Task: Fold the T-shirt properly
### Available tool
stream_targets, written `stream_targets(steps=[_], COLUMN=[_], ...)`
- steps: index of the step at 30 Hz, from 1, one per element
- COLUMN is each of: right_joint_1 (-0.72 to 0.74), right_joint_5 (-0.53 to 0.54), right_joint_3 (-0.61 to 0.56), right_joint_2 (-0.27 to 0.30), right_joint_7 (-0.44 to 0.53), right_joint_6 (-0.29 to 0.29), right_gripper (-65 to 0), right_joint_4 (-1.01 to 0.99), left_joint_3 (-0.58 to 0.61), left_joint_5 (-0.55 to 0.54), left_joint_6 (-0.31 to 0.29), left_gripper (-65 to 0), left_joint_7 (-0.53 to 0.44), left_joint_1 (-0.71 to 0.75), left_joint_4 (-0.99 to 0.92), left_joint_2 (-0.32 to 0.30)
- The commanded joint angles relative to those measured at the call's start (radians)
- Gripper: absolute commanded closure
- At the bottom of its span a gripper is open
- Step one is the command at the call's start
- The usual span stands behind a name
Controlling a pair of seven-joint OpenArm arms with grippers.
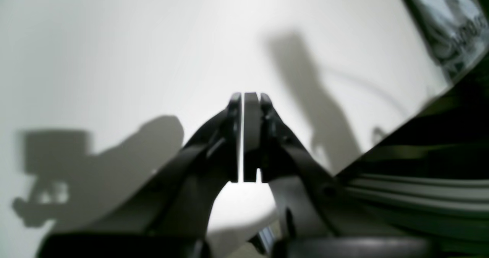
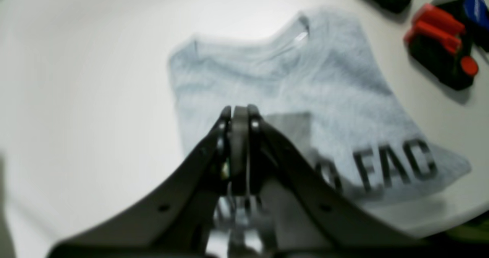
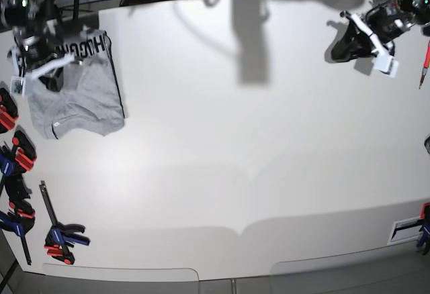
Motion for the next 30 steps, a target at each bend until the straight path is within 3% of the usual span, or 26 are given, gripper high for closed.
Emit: stream_targets(steps=[1,5,10,13,17,21,25,27,30], right_joint_1=[-0.044,-0.215,-0.437,-0.582,-0.721,-0.793,-0.82,-0.815,-0.763], right_joint_5=[0.034,0.087,0.107,0.14,0.143,0.207,0.231,0.212,0.103], right_joint_3=[0.005,0.005,0.005,0.003,0.003,-0.009,-0.111,-0.204,-0.379], right_joint_2=[0.012,0.011,0.015,0.025,0.052,0.088,0.162,0.206,0.277], right_joint_7=[0.024,0.006,-0.015,-0.017,-0.024,-0.029,-0.028,-0.007,0.194], right_joint_6=[0.005,0.044,0.084,0.144,0.161,0.161,0.163,0.185,0.198], right_gripper=[0.0,0.0,0.0,0.0,0.0,0.0,0.0,0.0,0.0], right_joint_4=[0.047,0.099,0.098,0.098,0.065,-0.048,-0.258,-0.398,-0.637], left_joint_3=[-0.04,-0.156,-0.269,-0.291,-0.276,-0.165,0.047,0.165,0.331], left_joint_5=[-0.018,-0.008,0.018,-0.019,-0.095,-0.107,-0.105,-0.068,0.154], left_joint_6=[-0.009,-0.009,-0.009,-0.009,-0.009,-0.009,-0.009,-0.009,-0.009], left_gripper=[0.0,0.0,0.0,0.0,0.0,0.0,0.0,0.0,0.0], left_joint_7=[-0.012,0.004,0.117,0.12,0.127,0.145,0.12,0.029,-0.215], left_joint_1=[0.035,0.167,0.352,0.47,0.59,0.666,0.679,0.66,0.584], left_joint_4=[0.044,0.064,-0.034,-0.139,-0.294,-0.428,-0.542,-0.589,-0.648], left_joint_2=[-0.015,-0.015,-0.016,-0.021,-0.024,-0.053,-0.085,-0.097,-0.098])
